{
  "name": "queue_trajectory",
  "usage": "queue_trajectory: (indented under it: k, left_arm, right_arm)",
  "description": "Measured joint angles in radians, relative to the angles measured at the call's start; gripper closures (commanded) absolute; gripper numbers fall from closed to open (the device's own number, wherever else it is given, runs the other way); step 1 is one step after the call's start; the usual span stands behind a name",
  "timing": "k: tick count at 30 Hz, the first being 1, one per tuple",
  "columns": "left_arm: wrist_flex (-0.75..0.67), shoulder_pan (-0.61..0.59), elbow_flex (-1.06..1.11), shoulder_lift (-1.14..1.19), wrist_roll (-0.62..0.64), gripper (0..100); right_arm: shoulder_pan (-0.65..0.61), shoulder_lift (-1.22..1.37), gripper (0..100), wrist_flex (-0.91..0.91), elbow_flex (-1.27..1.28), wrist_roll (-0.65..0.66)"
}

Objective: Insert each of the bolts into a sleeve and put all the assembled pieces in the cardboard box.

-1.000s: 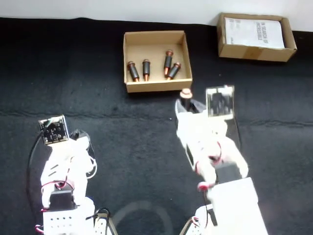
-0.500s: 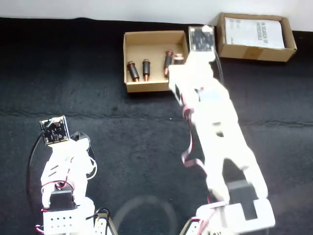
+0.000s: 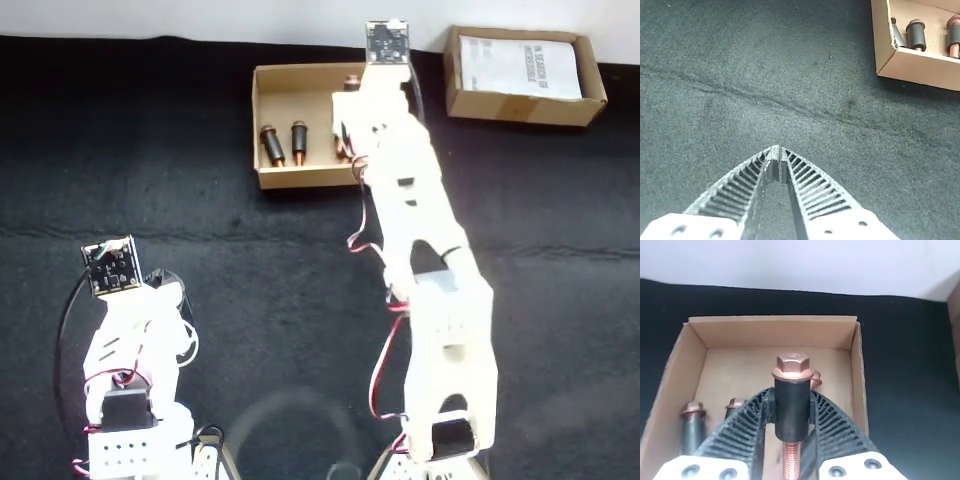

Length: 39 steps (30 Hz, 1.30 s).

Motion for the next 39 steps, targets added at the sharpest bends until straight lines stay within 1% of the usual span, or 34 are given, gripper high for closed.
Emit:
queue_trajectory:
  k: [2, 4, 7, 9, 17, 24, 28, 34, 39]
  left_arm:
    - [0.000, 0.000, 0.000, 0.000, 0.000, 96]
    - [0.000, 0.000, 0.000, 0.000, 0.000, 96]
    - [0.000, 0.000, 0.000, 0.000, 0.000, 96]
    - [0.000, 0.000, 0.000, 0.000, 0.000, 96]
    - [0.000, 0.000, 0.002, 0.000, 0.000, 96]
    - [0.000, 0.000, 0.002, 0.000, 0.000, 96]
    - [0.000, 0.000, 0.002, 0.000, 0.000, 96]
    - [0.000, 0.000, 0.002, 0.000, 0.000, 96]
    - [0.000, 0.000, 0.002, 0.000, 0.000, 96]
  right_arm:
    - [0.000, 0.075, 97.0, 0.000, -0.072, 0.000]
    - [-0.003, 0.137, 88.9, 0.028, -0.132, 0.000]
    - [-0.021, 0.187, 75.2, 0.135, -0.218, -0.002]
    - [-0.035, 0.201, 70.4, 0.215, -0.284, -0.002]
    - [-0.035, 0.215, 70.2, 0.396, -0.528, -0.002]
    - [-0.038, 0.216, 70.2, 0.686, -0.861, -0.002]
    - [-0.038, 0.216, 70.2, 0.858, -1.007, -0.002]
    - [-0.038, 0.201, 70.2, 1.192, -1.057, -0.002]
    - [-0.038, 0.060, 70.2, 1.249, -1.057, -0.002]
